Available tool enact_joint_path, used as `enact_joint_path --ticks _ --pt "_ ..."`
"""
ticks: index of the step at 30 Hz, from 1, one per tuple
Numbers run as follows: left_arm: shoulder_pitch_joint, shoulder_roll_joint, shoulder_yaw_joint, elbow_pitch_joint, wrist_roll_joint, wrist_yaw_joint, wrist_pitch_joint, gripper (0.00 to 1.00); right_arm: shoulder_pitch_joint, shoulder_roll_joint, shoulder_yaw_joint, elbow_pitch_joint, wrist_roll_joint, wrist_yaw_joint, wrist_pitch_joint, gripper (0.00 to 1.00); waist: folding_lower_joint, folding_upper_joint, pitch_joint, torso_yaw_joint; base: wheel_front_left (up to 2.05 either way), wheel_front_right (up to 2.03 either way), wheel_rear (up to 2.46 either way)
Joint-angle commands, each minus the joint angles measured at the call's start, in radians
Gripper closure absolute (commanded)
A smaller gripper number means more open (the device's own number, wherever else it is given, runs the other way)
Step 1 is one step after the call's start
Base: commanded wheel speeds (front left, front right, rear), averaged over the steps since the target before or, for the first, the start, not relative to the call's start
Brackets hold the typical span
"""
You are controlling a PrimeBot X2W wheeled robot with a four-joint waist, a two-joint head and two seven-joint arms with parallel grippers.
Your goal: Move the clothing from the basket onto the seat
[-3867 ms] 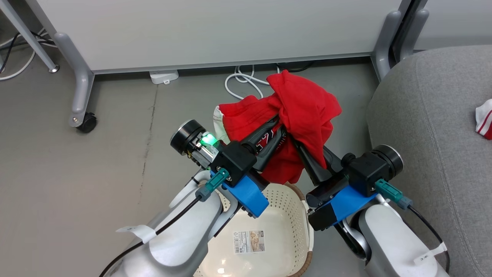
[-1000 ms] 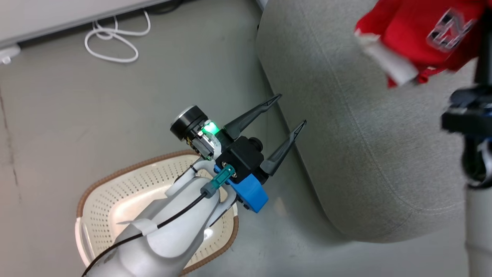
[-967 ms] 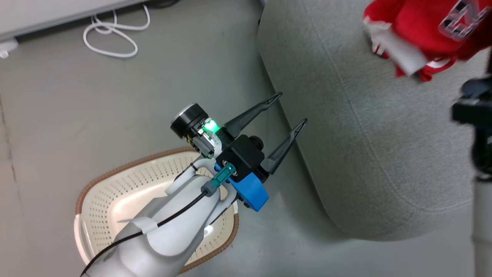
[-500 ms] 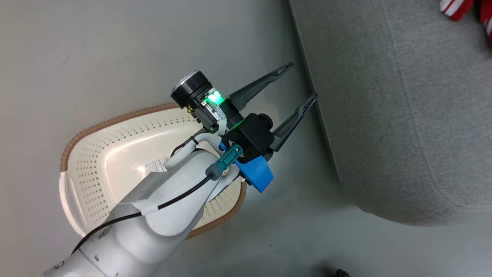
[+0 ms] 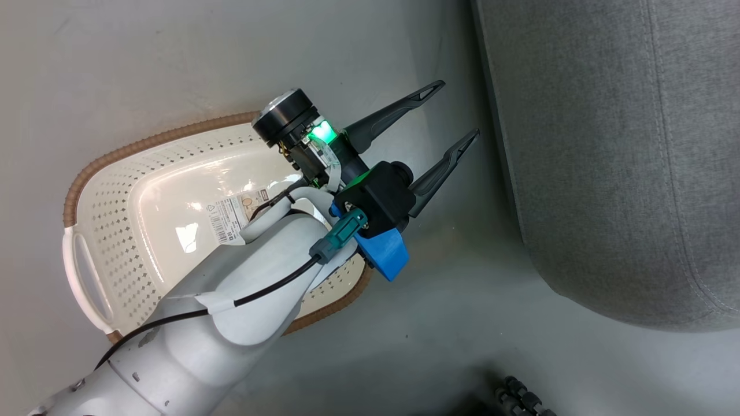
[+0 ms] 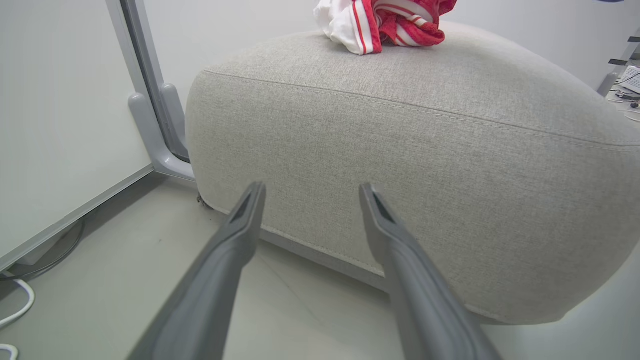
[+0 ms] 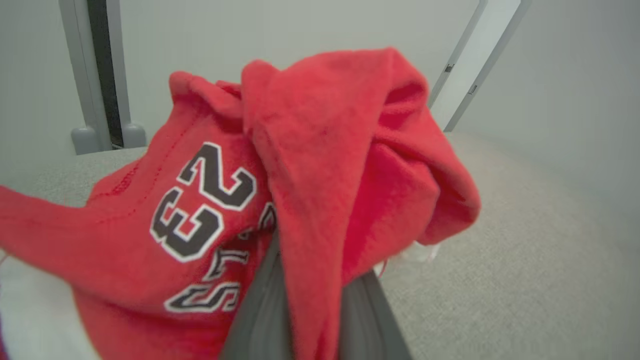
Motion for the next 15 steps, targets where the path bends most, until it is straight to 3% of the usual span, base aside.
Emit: enact_joint_path --ticks 1,7,9,15 --pt "-0.021 0.006 0.0 -0.006 0.001 -0.001 -0.001 0.0 -0.015 0.01 -0.007 0.045 -0.001 0.0 0.0 1.0 -0.0002 0.0 0.009 0.005 0.0 0.0 0.0" --pt "-0.028 0.004 -0.009 -0.001 -0.007 0.004 -0.003 0.0 -0.036 0.023 -0.021 0.111 -0.023 0.0 0.0 0.96 -0.0002 0.0 0.01 0.013 0.0 0.0 0.0" --pt "-0.025 0.003 -0.01 0.004 -0.009 0.007 -0.005 0.0 -0.028 0.028 -0.027 0.099 -0.023 0.0 0.0 0.0 -0.0002 0.0 -0.004 0.012 0.0 0.0 0.0" --pt "0.013 -0.009 -0.006 0.015 -0.027 0.019 -0.012 0.0 0.075 0.059 -0.037 0.014 -0.019 0.0 0.0 0.0 -0.0002 0.0 -0.087 0.008 0.0 0.0 0.0"
